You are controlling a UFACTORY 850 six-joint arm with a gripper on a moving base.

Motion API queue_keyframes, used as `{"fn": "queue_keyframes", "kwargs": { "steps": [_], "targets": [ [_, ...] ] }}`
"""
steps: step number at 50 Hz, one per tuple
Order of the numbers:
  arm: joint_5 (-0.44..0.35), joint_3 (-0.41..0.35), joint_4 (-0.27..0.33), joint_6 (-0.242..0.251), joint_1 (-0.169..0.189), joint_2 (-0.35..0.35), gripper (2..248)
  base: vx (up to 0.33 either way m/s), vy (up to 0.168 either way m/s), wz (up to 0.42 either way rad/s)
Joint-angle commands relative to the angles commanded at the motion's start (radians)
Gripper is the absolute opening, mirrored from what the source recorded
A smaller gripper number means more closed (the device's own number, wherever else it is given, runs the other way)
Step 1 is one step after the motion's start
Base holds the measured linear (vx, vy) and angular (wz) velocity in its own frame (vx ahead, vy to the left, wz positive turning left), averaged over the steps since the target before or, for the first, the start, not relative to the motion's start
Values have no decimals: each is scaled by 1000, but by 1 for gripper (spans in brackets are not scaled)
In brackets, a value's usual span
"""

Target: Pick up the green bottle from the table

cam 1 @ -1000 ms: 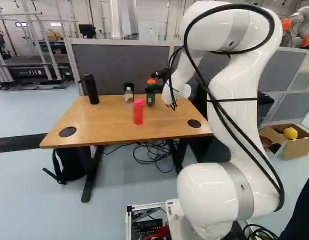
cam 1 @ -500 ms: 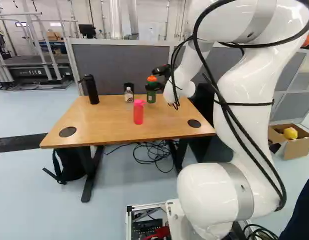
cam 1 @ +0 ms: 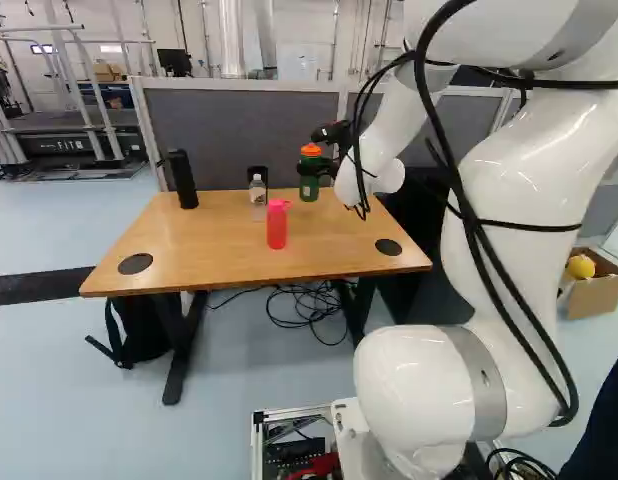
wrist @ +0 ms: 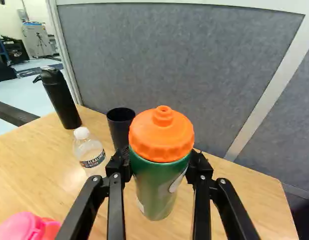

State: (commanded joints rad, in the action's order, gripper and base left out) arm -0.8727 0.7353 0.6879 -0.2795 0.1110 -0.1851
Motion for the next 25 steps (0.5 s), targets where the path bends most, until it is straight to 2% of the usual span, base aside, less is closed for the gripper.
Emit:
{"fn": "queue_keyframes", "kwargs": {
  "steps": [25],
  "targets": [
    [0,-99,0,0,49,150,122,0,0,0]
  ]
}}
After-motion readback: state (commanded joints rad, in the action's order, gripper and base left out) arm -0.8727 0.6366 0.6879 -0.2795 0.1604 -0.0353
